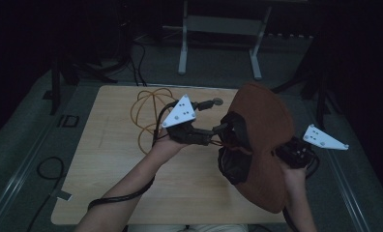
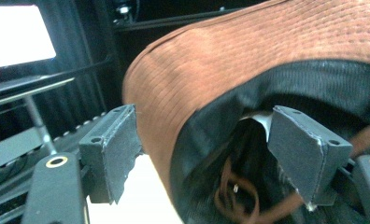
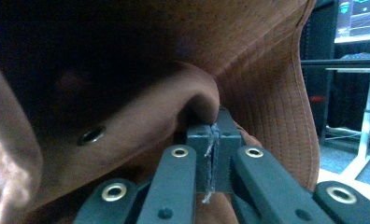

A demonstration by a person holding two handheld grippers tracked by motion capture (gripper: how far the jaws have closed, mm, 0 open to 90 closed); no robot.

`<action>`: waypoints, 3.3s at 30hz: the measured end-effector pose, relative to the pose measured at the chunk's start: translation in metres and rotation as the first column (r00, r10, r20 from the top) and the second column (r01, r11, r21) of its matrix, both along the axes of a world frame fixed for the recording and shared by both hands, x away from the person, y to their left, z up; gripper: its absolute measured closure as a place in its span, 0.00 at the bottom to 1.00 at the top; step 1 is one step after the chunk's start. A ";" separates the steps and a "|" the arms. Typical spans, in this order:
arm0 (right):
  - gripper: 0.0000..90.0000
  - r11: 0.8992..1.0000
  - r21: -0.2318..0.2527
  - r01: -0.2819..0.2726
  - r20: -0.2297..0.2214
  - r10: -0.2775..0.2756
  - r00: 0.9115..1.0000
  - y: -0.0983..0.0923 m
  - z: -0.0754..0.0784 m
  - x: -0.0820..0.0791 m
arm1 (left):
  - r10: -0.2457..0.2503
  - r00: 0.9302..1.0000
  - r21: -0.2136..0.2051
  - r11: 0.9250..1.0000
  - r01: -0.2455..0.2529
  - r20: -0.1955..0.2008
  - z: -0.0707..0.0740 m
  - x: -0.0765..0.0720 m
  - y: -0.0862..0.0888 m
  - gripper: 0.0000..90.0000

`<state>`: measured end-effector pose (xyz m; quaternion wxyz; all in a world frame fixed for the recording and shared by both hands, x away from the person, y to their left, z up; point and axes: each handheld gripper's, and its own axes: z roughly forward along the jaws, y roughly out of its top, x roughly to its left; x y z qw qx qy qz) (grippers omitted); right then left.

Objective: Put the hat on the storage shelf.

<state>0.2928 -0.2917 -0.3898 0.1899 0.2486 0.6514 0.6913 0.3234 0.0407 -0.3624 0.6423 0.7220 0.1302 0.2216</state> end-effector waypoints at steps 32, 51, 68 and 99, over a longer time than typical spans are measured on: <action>0.99 1.000 -0.027 0.016 0.009 -0.015 1.000 0.048 0.046 0.065 | 0.331 0.936 0.121 0.941 -0.317 -0.121 -0.057 -0.080 0.147 0.05; 0.99 0.992 -0.127 -0.022 0.068 0.031 0.997 0.158 0.099 0.112 | 0.515 0.820 0.092 0.855 -0.510 -0.249 -0.164 -0.103 0.195 0.05; 0.98 0.912 -0.295 -0.285 -0.139 0.255 0.957 0.296 0.051 0.129 | 0.514 0.805 0.061 0.852 -0.521 -0.296 -0.175 -0.104 0.209 0.06; 0.43 0.889 -0.341 -0.307 -0.305 0.204 0.930 0.301 0.054 0.135 | 0.497 0.807 0.047 0.859 -0.510 -0.320 -0.181 -0.103 0.210 0.06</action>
